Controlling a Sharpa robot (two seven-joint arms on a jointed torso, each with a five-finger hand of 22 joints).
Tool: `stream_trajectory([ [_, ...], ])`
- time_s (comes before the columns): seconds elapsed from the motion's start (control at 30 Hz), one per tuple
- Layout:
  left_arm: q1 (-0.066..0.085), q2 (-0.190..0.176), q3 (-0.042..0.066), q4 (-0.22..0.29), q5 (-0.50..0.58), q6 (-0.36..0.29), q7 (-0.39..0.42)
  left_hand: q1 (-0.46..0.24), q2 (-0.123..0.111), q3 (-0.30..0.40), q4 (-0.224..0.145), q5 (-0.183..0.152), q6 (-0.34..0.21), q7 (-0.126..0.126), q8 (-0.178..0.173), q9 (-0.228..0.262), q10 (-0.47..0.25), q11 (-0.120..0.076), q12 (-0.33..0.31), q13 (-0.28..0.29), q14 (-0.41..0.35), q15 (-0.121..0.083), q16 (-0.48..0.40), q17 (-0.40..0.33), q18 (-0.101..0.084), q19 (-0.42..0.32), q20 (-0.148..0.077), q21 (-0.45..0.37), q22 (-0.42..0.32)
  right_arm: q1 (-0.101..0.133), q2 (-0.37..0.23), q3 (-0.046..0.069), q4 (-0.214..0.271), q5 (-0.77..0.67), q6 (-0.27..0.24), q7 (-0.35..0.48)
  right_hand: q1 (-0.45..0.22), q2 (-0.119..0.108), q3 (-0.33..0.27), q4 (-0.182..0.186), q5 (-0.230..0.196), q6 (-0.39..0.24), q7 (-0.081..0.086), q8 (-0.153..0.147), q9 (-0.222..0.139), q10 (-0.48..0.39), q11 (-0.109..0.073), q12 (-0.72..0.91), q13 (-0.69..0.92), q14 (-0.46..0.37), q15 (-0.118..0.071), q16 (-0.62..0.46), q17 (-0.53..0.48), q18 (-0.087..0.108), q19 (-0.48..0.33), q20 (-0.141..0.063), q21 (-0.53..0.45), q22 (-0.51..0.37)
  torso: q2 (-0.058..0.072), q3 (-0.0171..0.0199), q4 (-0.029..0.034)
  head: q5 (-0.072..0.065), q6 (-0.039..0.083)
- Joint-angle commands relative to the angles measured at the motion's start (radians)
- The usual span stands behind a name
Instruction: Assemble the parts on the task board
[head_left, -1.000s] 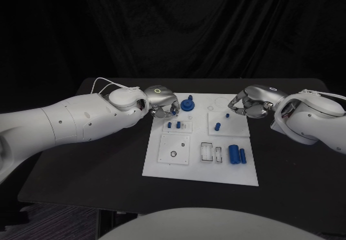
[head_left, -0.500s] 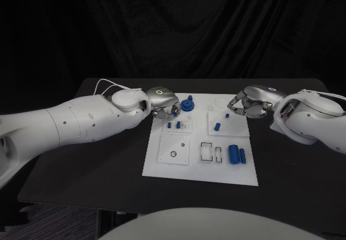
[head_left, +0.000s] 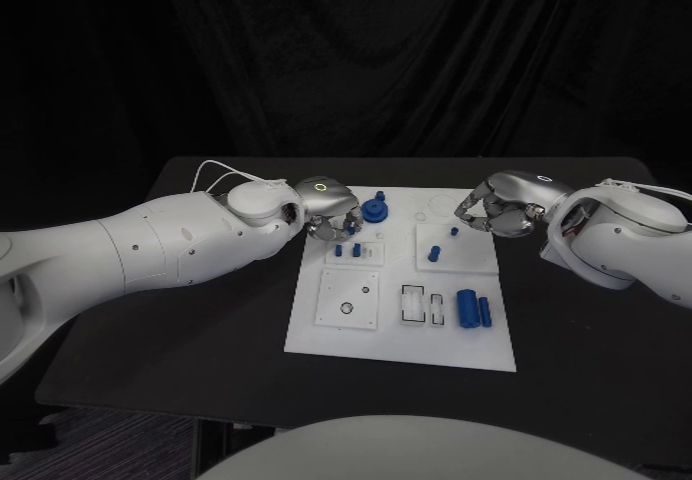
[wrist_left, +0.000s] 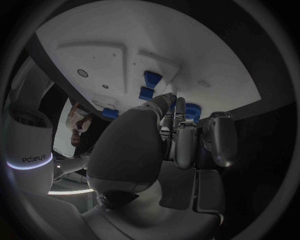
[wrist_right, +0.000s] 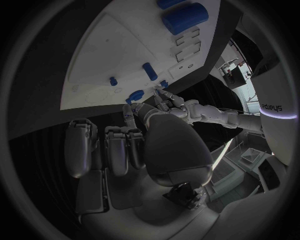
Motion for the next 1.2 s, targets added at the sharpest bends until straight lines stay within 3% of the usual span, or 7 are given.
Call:
stream_trajectory([
  [0.03, -0.006, 0.006, 0.000, -0.005, -0.002, 0.015, -0.001, 0.002, 0.006, 0.000, -0.008, -0.002, -0.005, 0.004, -0.007, -0.002, 0.007, -0.001, 0.001, 0.002, -0.009, 0.001, -0.006, -0.001, -0.011, -0.006, 0.000, 0.000, 0.176, -0.003, -0.002, 0.001, 0.002, -0.001, 0.003, -0.011, -0.011, 0.000, 0.006, -0.001, 0.005, -0.001, -0.003, -0.004, 0.000, 0.104, -0.001, 0.003, 0.263, 0.106, 0.000, 0.003, 0.263, 0.009, 0.021, -0.001, -0.004, 0.209, 0.000, 0.0006, -0.0002, -0.001, 0.000],
  [0.5, -0.016, 0.026, 0.000, -0.032, -0.002, 0.007, -0.003, 0.003, 0.007, 0.001, -0.010, -0.001, -0.006, 0.004, -0.009, -0.003, 0.008, -0.001, 0.000, 0.002, -0.011, 0.002, -0.008, -0.004, -0.010, -0.007, 0.000, -0.002, 0.176, -0.003, -0.002, 0.001, 0.002, -0.001, 0.006, -0.014, -0.010, 0.001, 0.007, -0.002, 0.005, -0.001, -0.003, -0.004, 0.000, 0.104, -0.001, 0.003, 0.263, 0.106, 0.000, 0.003, 0.263, 0.009, 0.021, -0.001, -0.004, 0.209, 0.001, -0.0009, 0.0014, -0.003, 0.000],
  [0.93, -0.017, 0.037, 0.000, -0.043, -0.002, 0.010, -0.005, 0.004, 0.008, 0.002, -0.012, 0.003, -0.013, 0.005, -0.014, -0.005, 0.005, 0.002, -0.004, 0.001, -0.015, 0.004, -0.012, -0.012, -0.009, -0.010, 0.001, -0.007, 0.174, -0.003, 0.000, 0.001, 0.002, -0.001, 0.008, -0.016, -0.010, 0.002, 0.008, -0.003, 0.005, -0.001, -0.003, -0.004, 0.000, 0.104, -0.001, 0.003, 0.263, 0.106, 0.000, 0.003, 0.263, 0.009, 0.021, -0.001, -0.005, 0.209, 0.000, 0.0003, 0.0005, 0.001, 0.000],
  [1.03, -0.018, 0.037, 0.000, -0.044, -0.002, 0.020, -0.003, 0.000, 0.003, 0.003, -0.014, -0.005, -0.067, -0.005, -0.038, -0.022, -0.006, 0.006, -0.021, -0.003, -0.023, 0.010, -0.019, -0.024, -0.007, -0.017, 0.003, -0.019, 0.171, -0.003, -0.001, 0.001, 0.002, -0.001, 0.008, -0.016, -0.010, 0.002, 0.009, -0.003, 0.006, -0.001, -0.003, -0.004, 0.000, 0.104, -0.001, 0.003, 0.263, 0.106, 0.000, 0.003, 0.263, 0.010, 0.021, -0.001, -0.005, 0.208, 0.001, 0.0000, 0.0013, -0.001, 0.000],
  [1.13, -0.018, 0.035, 0.000, -0.045, -0.002, 0.023, -0.001, -0.010, -0.008, 0.007, -0.008, -0.043, -0.178, -0.045, -0.039, -0.055, -0.032, 0.021, -0.053, -0.017, -0.032, 0.023, -0.025, -0.036, -0.006, -0.025, 0.010, -0.032, 0.168, -0.003, -0.002, 0.001, 0.002, -0.001, 0.007, -0.017, -0.010, 0.002, 0.009, -0.003, 0.005, -0.001, -0.002, -0.004, 0.000, 0.104, -0.001, 0.003, 0.263, 0.106, 0.000, 0.003, 0.263, 0.010, 0.020, -0.001, -0.007, 0.208, 0.001, 0.0001, 0.0013, -0.001, 0.000],
  [1.2, -0.018, 0.033, 0.000, -0.045, -0.002, 0.024, -0.002, -0.012, -0.012, 0.008, -0.006, -0.050, -0.207, -0.056, -0.039, -0.066, -0.037, 0.023, -0.062, -0.021, -0.034, 0.024, -0.025, -0.038, -0.005, -0.027, 0.012, -0.036, 0.167, -0.003, -0.002, 0.001, 0.003, -0.001, 0.007, -0.017, -0.010, 0.002, 0.009, -0.003, 0.005, -0.001, -0.002, -0.004, 0.000, 0.104, -0.001, 0.003, 0.263, 0.106, 0.000, 0.003, 0.263, 0.010, 0.020, -0.001, -0.007, 0.208, 0.001, 0.0002, 0.0012, 0.000, 0.000],
])
